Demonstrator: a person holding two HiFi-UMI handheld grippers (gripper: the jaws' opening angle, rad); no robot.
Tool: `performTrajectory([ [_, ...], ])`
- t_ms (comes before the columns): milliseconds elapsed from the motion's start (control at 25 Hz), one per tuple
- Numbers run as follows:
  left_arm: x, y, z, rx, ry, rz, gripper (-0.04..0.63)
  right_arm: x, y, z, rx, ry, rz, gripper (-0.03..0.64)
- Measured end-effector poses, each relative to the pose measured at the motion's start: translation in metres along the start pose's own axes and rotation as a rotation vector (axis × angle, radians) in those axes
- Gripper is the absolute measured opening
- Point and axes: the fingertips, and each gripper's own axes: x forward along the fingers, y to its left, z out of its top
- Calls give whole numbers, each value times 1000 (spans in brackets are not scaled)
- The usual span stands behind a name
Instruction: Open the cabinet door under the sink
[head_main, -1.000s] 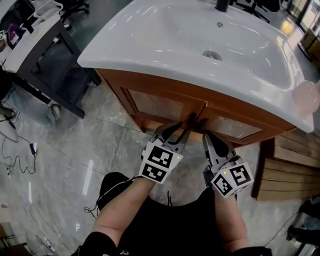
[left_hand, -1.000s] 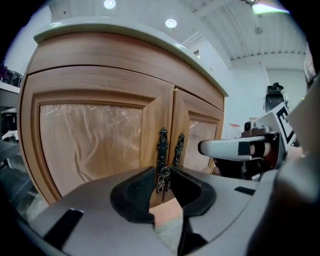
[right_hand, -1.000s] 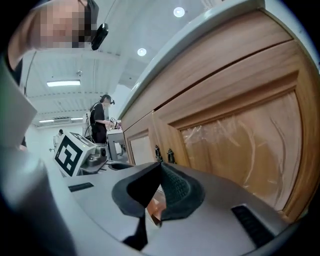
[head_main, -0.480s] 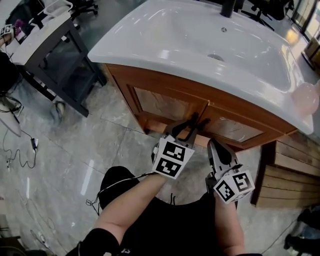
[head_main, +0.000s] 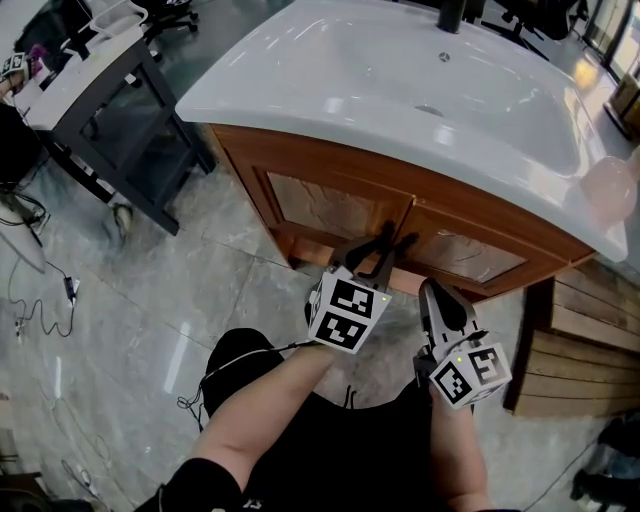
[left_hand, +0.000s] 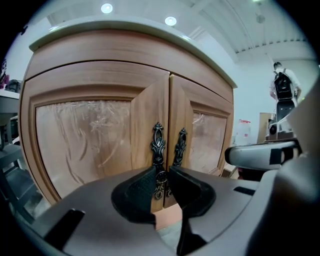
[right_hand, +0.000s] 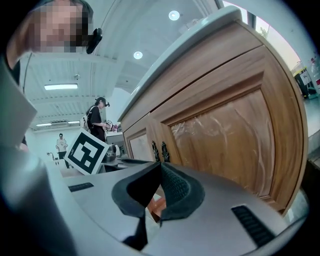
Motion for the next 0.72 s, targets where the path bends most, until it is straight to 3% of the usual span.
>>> performTrajectory([
  [240,-6,-1,0,8,18,-22,91,2,0,4,-29,10,1,15],
  [400,-13,-3,-3,-3,14,-47,91,4,-1,-11,-44,50,76,17],
  [560,-21,-4,-8,-18,17,-84,91,12,6,-7,-68,69,131,96],
  [720,-31,-7,-13,-25,28,-118,91,26,16,-5,-106,81,174,124],
])
